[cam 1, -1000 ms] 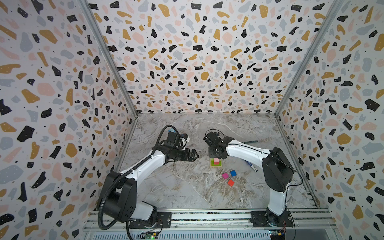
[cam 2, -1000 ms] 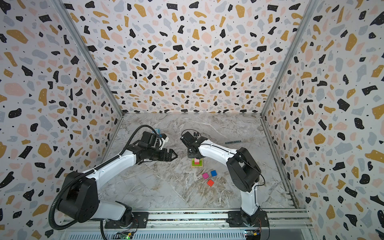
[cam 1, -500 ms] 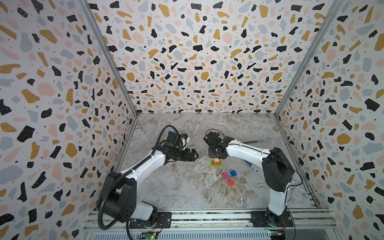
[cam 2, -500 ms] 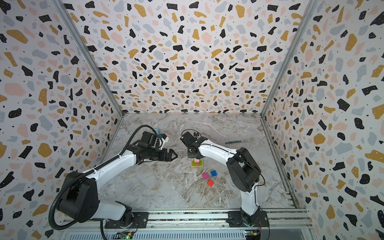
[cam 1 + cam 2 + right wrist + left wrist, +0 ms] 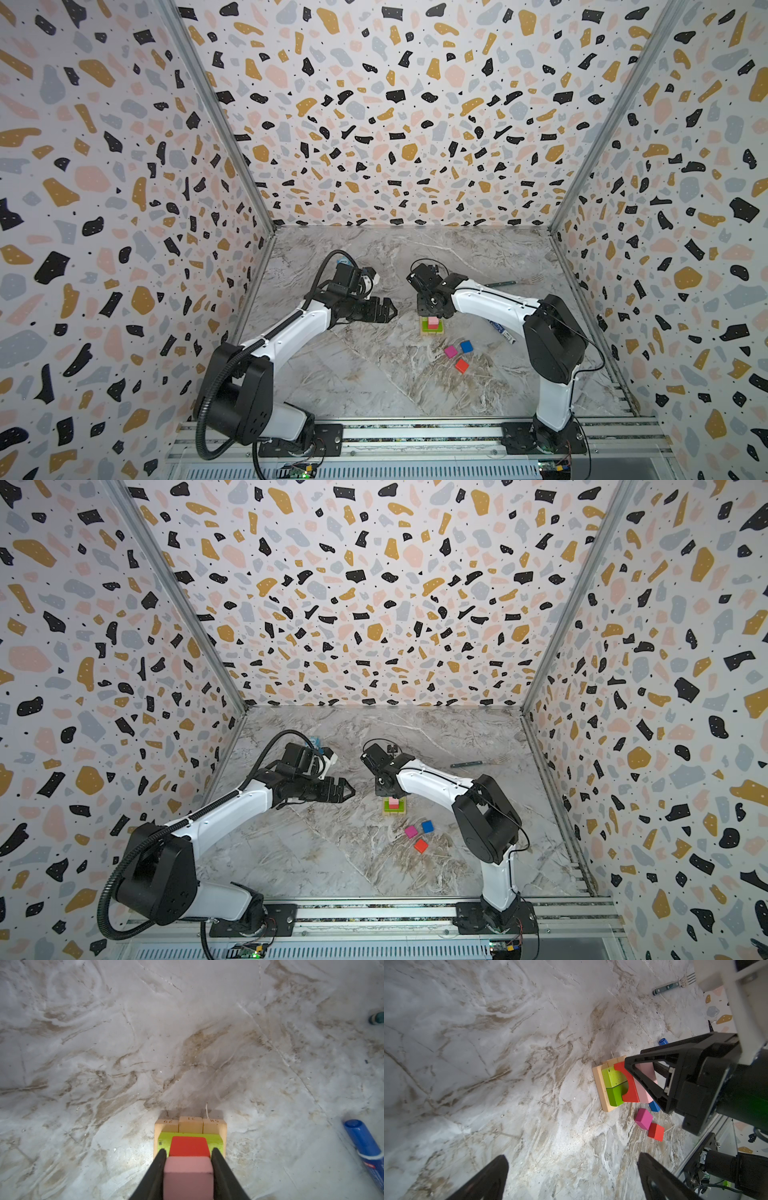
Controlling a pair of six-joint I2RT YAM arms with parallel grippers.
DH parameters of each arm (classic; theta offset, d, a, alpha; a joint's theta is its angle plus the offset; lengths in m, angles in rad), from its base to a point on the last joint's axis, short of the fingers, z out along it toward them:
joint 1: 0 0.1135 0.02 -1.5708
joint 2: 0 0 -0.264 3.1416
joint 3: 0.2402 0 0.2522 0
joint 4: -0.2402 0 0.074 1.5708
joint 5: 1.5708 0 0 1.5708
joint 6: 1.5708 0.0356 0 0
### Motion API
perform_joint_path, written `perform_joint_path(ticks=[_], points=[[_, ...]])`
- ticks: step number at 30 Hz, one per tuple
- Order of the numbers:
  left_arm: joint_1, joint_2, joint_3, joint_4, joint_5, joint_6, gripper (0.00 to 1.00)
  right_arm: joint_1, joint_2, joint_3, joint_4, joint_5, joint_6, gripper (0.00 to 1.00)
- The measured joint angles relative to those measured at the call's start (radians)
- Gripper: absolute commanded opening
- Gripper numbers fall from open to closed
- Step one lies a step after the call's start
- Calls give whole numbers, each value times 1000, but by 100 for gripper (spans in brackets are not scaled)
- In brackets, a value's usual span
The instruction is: Build the wood block tower
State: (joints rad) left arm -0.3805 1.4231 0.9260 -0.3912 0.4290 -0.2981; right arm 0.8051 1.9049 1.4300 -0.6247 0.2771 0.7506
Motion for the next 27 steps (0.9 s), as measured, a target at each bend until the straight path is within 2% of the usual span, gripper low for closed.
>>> perform_joint_path(ticks=[16, 27], points=[[0, 0, 0, 0, 0, 0, 98, 0, 0, 0, 0, 0, 0, 35], [0, 0, 0, 1, 0, 0, 98, 0, 0, 0, -4, 3, 0, 48]])
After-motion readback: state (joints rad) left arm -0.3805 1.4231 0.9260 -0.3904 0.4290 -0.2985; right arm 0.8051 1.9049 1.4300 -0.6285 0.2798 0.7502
